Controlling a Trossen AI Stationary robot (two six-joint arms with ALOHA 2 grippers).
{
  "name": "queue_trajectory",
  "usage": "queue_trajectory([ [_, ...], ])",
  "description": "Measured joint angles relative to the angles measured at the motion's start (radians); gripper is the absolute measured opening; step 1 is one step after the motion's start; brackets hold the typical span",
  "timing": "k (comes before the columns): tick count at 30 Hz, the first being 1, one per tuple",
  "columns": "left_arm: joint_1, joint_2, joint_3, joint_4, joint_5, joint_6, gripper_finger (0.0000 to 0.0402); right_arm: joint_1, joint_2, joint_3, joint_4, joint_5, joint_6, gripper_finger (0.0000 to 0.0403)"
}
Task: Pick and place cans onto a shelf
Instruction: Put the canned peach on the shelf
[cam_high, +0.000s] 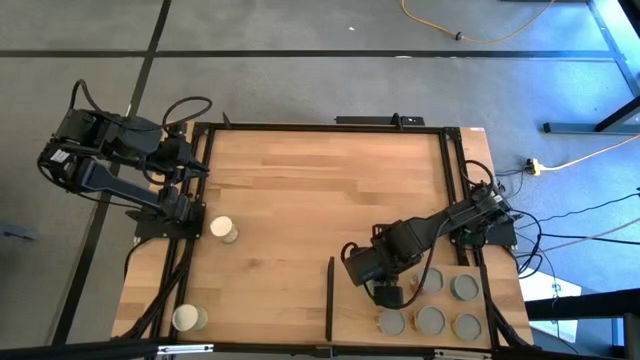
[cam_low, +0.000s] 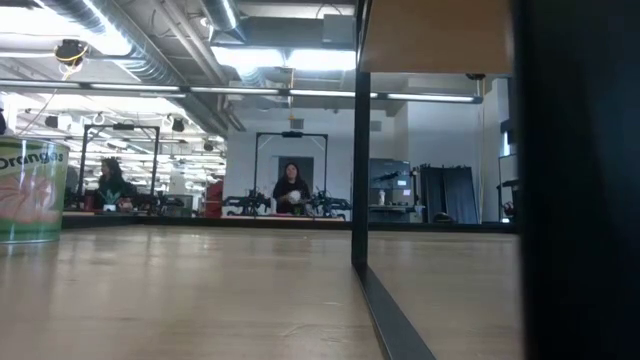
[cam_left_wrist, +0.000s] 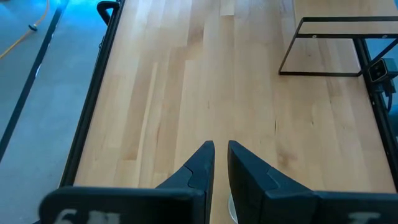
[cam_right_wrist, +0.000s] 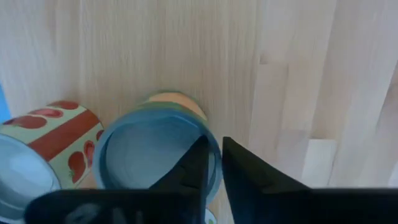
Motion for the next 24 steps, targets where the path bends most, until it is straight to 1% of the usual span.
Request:
queue_trajectory([
  [4,0.0,0.0,0.0,0.0,0.0,0.0,0.0037,0.0,0.0,0.0,0.004,-0.002,0.0,0.0069],
  [8,0.0,0.0,0.0,0.0,0.0,0.002,0.0037,-0.002,0.001,0.018,0.006,-0.023,-0.001,0.0069],
  [15,0.0,0.0,0.0,0.0,0.007,0.003,0.0037,-0.002,0.002,0.091,0.007,-0.023,-0.002,0.0069],
  [21,0.0,0.0,0.0,0.0,0.008,0.003,0.0037,-0.002,0.002,0.161,0.028,-0.023,-0.013,0.0061],
  [24,0.0,0.0,0.0,0.0,0.008,0.003,0.0037,-0.002,0.002,0.164,0.107,-0.03,-0.059,0.004],
])
